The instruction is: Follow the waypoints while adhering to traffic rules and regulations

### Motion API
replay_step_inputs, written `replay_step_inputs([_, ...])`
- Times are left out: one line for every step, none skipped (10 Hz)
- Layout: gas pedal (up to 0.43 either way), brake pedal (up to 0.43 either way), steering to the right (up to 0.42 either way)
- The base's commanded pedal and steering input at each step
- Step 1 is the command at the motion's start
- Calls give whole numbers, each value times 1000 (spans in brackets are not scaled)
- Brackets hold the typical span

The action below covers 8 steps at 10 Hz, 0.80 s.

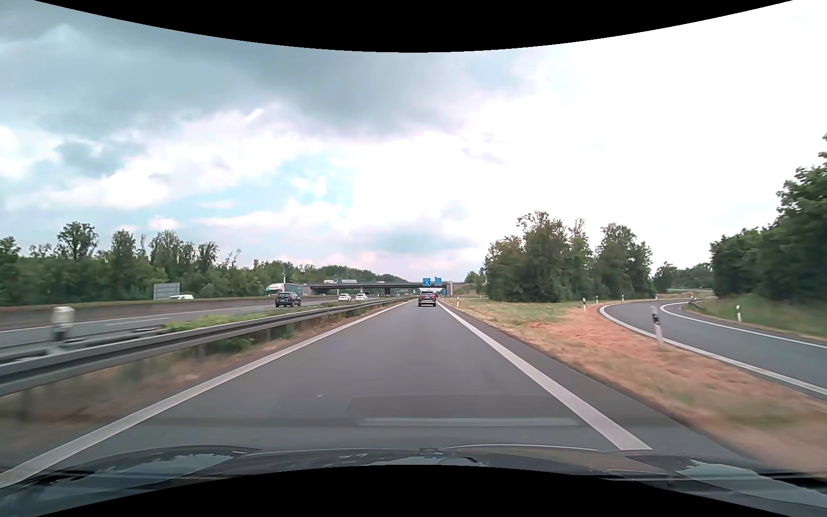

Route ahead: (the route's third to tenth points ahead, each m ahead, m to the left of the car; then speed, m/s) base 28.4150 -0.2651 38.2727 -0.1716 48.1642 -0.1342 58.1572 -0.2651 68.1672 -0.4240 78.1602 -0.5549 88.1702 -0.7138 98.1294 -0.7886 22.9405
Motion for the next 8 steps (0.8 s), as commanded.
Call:
replay_step_inputs([177, 0, 0])
replay_step_inputs([177, 0, -1])
replay_step_inputs([177, 0, -1])
replay_step_inputs([177, 0, -1])
replay_step_inputs([177, 0, -2])
replay_step_inputs([177, 0, -4])
replay_step_inputs([177, 0, -4])
replay_step_inputs([177, 0, -4])
